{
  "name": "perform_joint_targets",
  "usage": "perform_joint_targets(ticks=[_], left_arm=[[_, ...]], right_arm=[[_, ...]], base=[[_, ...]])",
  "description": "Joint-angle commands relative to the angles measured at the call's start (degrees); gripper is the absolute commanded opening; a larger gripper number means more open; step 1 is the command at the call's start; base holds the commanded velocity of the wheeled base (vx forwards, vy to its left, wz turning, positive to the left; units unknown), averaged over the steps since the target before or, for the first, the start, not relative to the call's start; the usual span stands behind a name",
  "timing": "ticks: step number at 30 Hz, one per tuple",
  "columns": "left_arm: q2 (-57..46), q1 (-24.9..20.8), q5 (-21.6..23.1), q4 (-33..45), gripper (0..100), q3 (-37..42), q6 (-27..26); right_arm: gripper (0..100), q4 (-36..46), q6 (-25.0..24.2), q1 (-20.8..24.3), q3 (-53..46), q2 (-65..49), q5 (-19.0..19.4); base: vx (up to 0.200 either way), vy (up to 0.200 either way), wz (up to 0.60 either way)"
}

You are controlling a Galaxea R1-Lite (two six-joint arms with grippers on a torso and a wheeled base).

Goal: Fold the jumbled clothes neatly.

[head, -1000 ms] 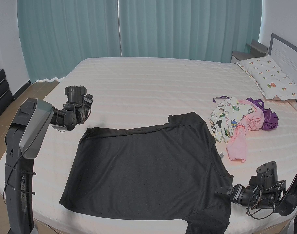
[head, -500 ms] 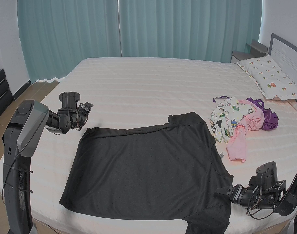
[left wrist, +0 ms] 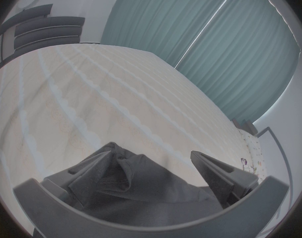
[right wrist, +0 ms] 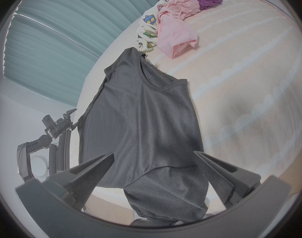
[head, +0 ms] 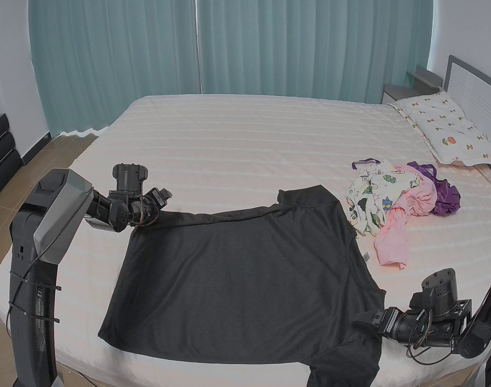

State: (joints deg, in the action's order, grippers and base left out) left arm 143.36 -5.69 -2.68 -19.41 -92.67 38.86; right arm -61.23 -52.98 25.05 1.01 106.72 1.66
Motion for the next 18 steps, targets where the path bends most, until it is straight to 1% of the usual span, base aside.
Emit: perform_joint_targets(ticks=[1,3,6,7,8,14,18], left_arm=[[2.01,-1.07,-0.75,-0.1,100,-0.23,-2.3],[2.98,-0.99,-1.8,-0.19,100,-0.4,-4.41],[4.82,-0.64,-5.32,-0.19,100,-3.22,-5.38],[5.0,-0.55,-5.58,-0.19,0,-3.48,-5.38],[5.61,-0.2,-6.72,-0.1,0,-4.53,-5.47],[5.61,0.95,-7.6,-0.19,0,-5.5,-5.82],[6.49,2.27,-10.06,-0.1,0,-10.42,-5.55]], right_arm=[[100,-0.03,-0.02,0.09,-1.01,-0.02,-0.16],[100,-0.03,-0.02,0.09,-1.01,-0.02,-0.52],[100,-0.03,-0.02,0.09,-1.01,0.07,-1.39],[100,-0.03,-0.02,0.09,-1.01,0.07,-1.39],[100,-0.03,-0.02,0.09,-1.01,0.07,-1.39],[100,-0.03,-0.02,0.09,-1.01,0.07,-1.57],[100,-0.03,-0.02,0.09,-1.01,0.16,-1.39]], base=[[0.0,0.0,0.0],[0.0,0.0,0.0],[0.0,0.0,0.0],[0.0,0.0,0.0],[0.0,0.0,0.0],[0.0,0.0,0.0],[0.0,0.0,0.0]])
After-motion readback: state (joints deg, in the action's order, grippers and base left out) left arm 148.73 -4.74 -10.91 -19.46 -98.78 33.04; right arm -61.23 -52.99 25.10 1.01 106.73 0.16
